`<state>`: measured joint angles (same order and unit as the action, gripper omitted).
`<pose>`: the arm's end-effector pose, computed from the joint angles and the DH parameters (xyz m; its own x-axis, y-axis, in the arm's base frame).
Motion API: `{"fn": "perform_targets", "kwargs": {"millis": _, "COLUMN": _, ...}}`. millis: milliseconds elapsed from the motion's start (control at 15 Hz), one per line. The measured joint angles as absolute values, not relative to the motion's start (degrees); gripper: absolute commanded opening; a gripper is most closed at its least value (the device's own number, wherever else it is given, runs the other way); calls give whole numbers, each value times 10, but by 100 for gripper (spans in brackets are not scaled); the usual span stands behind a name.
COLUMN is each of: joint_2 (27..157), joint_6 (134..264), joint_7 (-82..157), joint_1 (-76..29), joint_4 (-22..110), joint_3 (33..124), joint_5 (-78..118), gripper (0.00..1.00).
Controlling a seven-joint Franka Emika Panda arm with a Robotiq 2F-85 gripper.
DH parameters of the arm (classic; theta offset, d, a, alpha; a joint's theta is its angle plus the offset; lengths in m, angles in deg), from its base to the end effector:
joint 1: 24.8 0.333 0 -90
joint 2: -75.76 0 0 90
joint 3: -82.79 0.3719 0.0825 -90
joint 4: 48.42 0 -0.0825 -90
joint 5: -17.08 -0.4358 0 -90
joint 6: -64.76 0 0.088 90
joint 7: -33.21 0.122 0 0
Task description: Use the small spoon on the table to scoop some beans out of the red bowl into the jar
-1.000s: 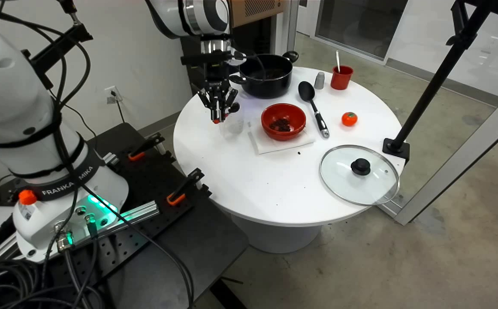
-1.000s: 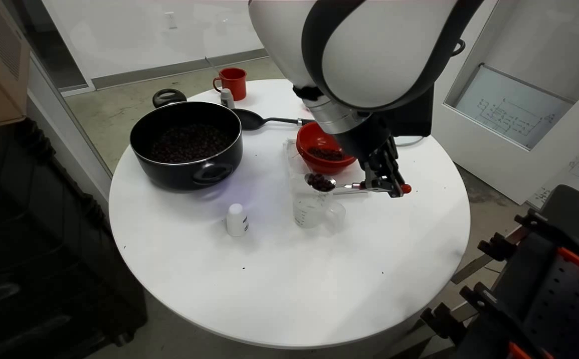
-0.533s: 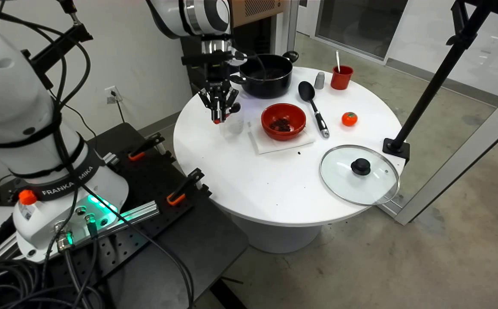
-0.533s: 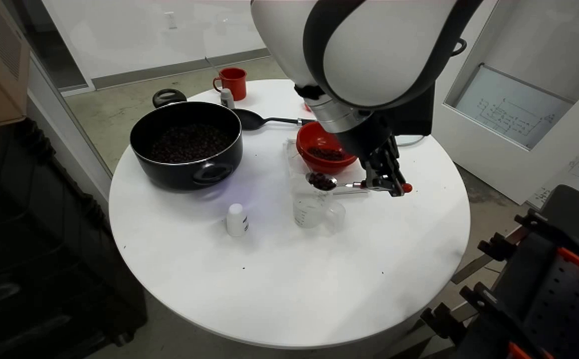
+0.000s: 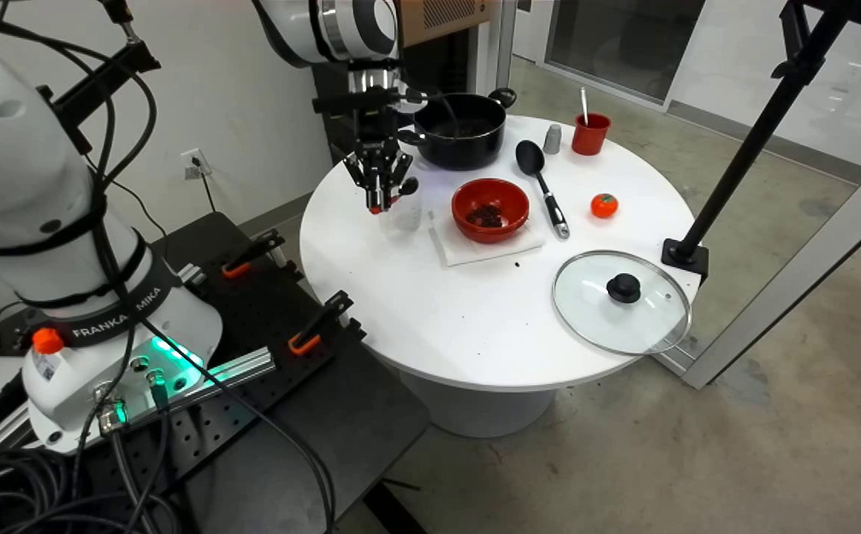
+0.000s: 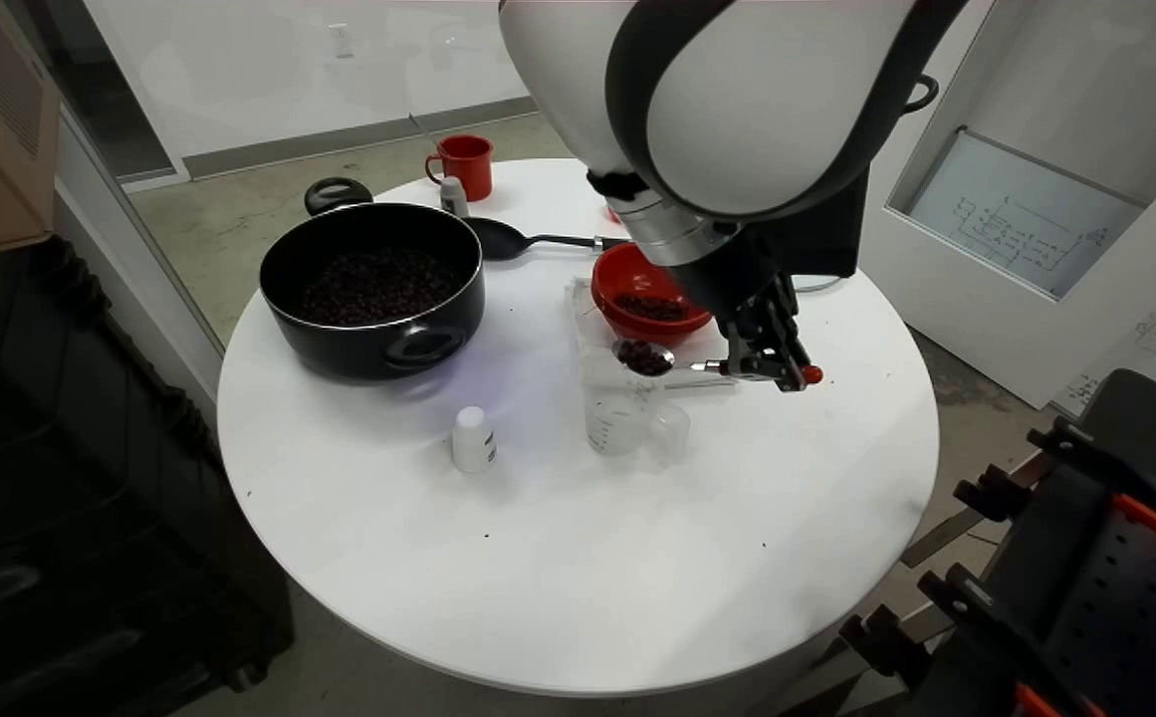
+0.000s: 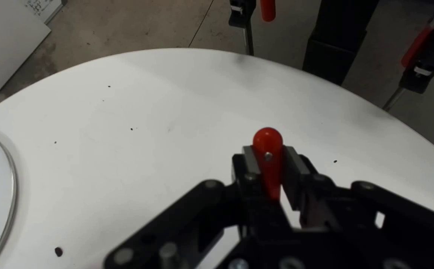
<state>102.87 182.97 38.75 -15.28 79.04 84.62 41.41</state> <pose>0.5035 0.0747 0.1201 0.7626 0.2670 -0.5892 0.4703 -0.8542 0.2216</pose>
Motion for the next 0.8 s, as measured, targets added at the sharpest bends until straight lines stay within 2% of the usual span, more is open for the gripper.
{"fn": "perform_targets", "kwargs": {"millis": 800, "joint_2": 1029, "joint_6": 1788, "joint_7": 473, "joint_1": -114, "joint_4": 788, "joint_3": 846, "joint_5": 467, "gripper": 5}}
